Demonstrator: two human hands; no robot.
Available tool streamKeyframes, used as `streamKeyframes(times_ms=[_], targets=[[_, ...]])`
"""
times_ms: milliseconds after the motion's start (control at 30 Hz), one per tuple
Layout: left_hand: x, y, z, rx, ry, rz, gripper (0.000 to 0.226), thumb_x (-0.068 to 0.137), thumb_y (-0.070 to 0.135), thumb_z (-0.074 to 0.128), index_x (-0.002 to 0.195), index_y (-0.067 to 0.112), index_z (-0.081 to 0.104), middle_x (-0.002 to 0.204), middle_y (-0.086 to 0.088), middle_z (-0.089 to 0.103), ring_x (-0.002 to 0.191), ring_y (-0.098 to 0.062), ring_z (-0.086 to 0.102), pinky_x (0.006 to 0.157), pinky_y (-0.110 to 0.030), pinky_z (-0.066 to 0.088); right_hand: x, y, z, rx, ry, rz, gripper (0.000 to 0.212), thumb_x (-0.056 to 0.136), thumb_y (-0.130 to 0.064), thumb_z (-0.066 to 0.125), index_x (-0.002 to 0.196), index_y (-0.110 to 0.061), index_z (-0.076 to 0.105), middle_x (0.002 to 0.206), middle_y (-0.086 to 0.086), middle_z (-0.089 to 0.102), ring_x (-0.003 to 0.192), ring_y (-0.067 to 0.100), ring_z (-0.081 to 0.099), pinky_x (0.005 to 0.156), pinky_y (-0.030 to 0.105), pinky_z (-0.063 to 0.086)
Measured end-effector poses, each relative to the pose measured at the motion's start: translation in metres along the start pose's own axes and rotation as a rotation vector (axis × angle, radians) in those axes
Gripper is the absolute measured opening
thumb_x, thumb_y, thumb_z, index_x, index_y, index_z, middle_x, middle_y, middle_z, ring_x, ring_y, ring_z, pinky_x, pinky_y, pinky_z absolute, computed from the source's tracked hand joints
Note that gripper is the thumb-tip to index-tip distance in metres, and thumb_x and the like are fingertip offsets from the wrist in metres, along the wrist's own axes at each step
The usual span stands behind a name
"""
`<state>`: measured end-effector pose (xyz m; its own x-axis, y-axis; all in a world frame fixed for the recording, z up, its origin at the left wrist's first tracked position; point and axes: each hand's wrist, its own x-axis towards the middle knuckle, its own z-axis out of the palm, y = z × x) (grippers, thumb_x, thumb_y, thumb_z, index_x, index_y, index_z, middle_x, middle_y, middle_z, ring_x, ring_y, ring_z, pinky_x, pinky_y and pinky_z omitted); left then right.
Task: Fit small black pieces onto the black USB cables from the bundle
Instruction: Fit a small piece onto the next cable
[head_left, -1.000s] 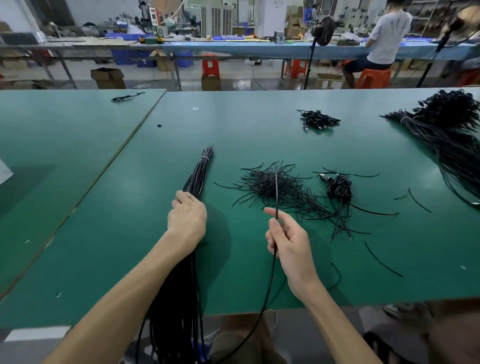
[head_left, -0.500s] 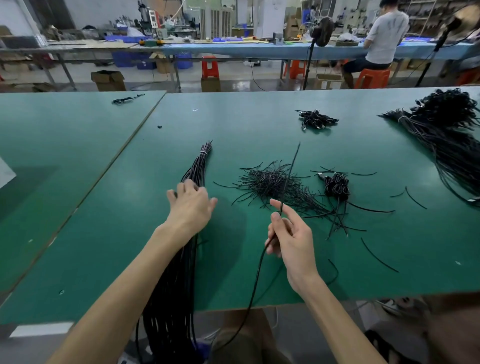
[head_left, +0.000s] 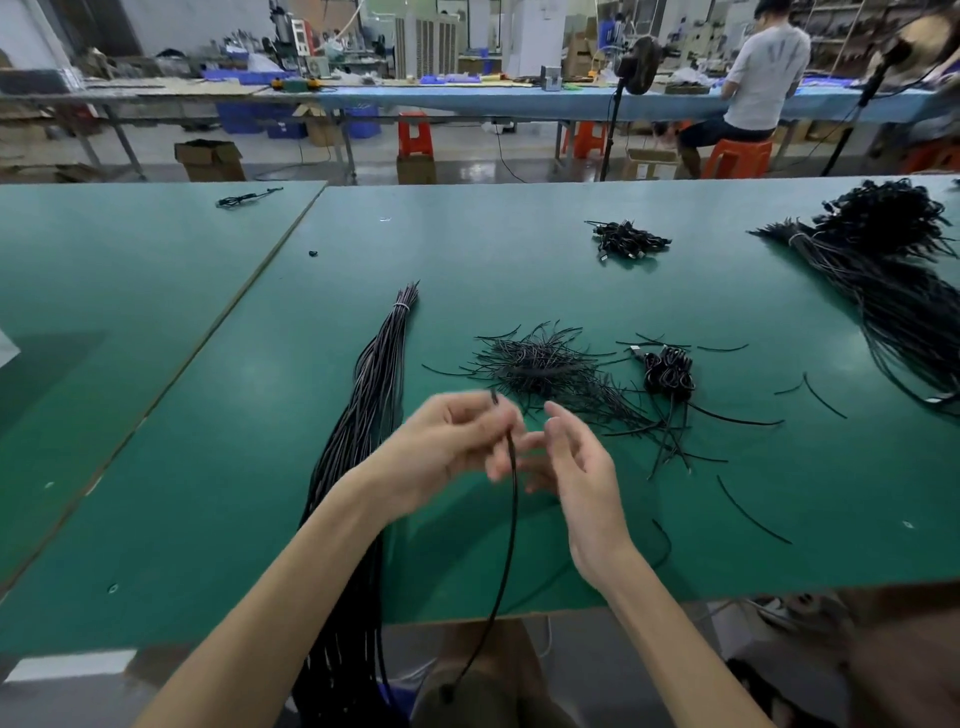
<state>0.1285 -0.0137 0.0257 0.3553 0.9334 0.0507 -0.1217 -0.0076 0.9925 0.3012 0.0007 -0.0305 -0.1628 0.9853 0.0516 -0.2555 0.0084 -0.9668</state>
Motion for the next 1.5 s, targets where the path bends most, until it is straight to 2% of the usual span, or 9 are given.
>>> streamKeyframes(times_ms=[100,233,433,633,800,1000,1233,1367,1500], targets=[[0.025,0.007,-0.01,-0.306,0.262,0.126,0.019,0.102,0.012,0.056,0.094,0.002,0.071,0.081,-0.008,0.069,0.067,-0.012,0.066,0.07,-0.019,0.058,-0.004,-0.003,0.004,-0.124,-0.145,0.01,0.047,0.102,-0.052,0.043,0.124,-0.017,0.065,0.091,0.011,0.078,0.08,0.025,0.076,0.061,0.024,0.049],[0.053,0.01,-0.03,-0.59,0.52,0.163,0.018,0.102,0.01,0.057,0.096,-0.004,0.067,0.082,-0.011,0.073,0.072,-0.015,0.072,0.07,-0.02,0.061,-0.008,-0.008,0.002,-0.104,-0.207,0.034,0.067,0.107,-0.053,0.031,0.093,-0.006,0.076,0.068,0.02,0.072,0.058,0.029,0.069,0.051,0.024,0.042],[0.062,-0.018,-0.043,-0.572,0.569,0.059,0.029,0.107,0.014,0.05,0.112,-0.013,0.058,0.099,-0.021,0.074,0.086,-0.022,0.077,0.075,-0.025,0.062,-0.01,-0.007,-0.001,-0.096,-0.181,0.024,0.044,0.109,-0.035,0.046,0.085,-0.01,0.073,0.054,0.012,0.057,0.04,0.02,0.049,0.039,0.024,0.039],[0.036,-0.037,-0.038,-0.168,0.124,-0.13,0.033,0.101,0.027,0.062,0.114,-0.002,0.069,0.109,-0.017,0.07,0.094,-0.027,0.072,0.08,-0.032,0.06,-0.007,-0.008,0.0,-0.162,0.007,-0.051,0.05,0.107,-0.047,0.046,0.08,-0.017,0.075,0.058,-0.011,0.033,0.053,0.008,0.028,0.051,0.016,0.028],[0.029,-0.038,-0.033,0.013,-0.103,-0.214,0.06,0.105,0.046,0.051,0.109,-0.013,0.056,0.104,-0.018,0.068,0.101,-0.033,0.069,0.086,-0.036,0.057,-0.007,-0.01,0.0,-0.115,-0.009,-0.052,0.046,0.105,-0.049,0.048,0.089,-0.017,0.076,0.056,-0.006,0.029,0.049,0.01,0.023,0.045,0.019,0.025],[0.025,-0.035,-0.038,-0.061,-0.167,-0.2,0.053,0.103,0.051,0.051,0.122,0.003,0.064,0.116,-0.02,0.066,0.104,-0.036,0.067,0.088,-0.04,0.057,-0.008,-0.01,-0.003,0.001,0.057,-0.022,0.043,0.099,-0.048,0.057,0.087,-0.011,0.076,0.054,-0.002,0.05,0.044,0.01,0.04,0.042,0.018,0.034],[0.019,-0.036,-0.044,0.047,-0.726,-0.21,0.063,0.106,0.049,0.043,0.131,-0.008,0.053,0.119,-0.024,0.069,0.097,-0.035,0.074,0.081,-0.038,0.059,-0.007,-0.014,-0.004,0.205,0.148,0.051,0.033,0.094,-0.037,0.063,0.094,-0.005,0.07,0.065,0.004,0.062,0.051,0.011,0.058,0.041,0.019,0.034],[0.016,-0.032,-0.055,-0.174,-0.451,-0.123,0.049,0.106,0.041,0.052,0.121,-0.005,0.063,0.072,0.003,0.062,0.046,-0.007,0.06,0.048,-0.016,0.046,-0.007,-0.013,-0.001,0.195,0.155,0.051,0.028,0.093,-0.029,0.067,0.095,-0.001,0.07,0.073,0.009,0.069,0.061,0.015,0.065,0.048,0.02,0.042],[0.025,-0.032,-0.064,-0.402,0.109,-0.149,0.05,0.1,0.042,0.055,0.12,-0.001,0.072,0.066,0.01,0.051,0.042,0.0,0.039,0.04,-0.012,0.034,-0.005,-0.009,-0.001,0.142,0.168,0.047,0.019,0.099,-0.018,0.065,0.092,-0.001,0.07,0.073,0.008,0.069,0.062,0.013,0.063,0.053,0.021,0.046]])
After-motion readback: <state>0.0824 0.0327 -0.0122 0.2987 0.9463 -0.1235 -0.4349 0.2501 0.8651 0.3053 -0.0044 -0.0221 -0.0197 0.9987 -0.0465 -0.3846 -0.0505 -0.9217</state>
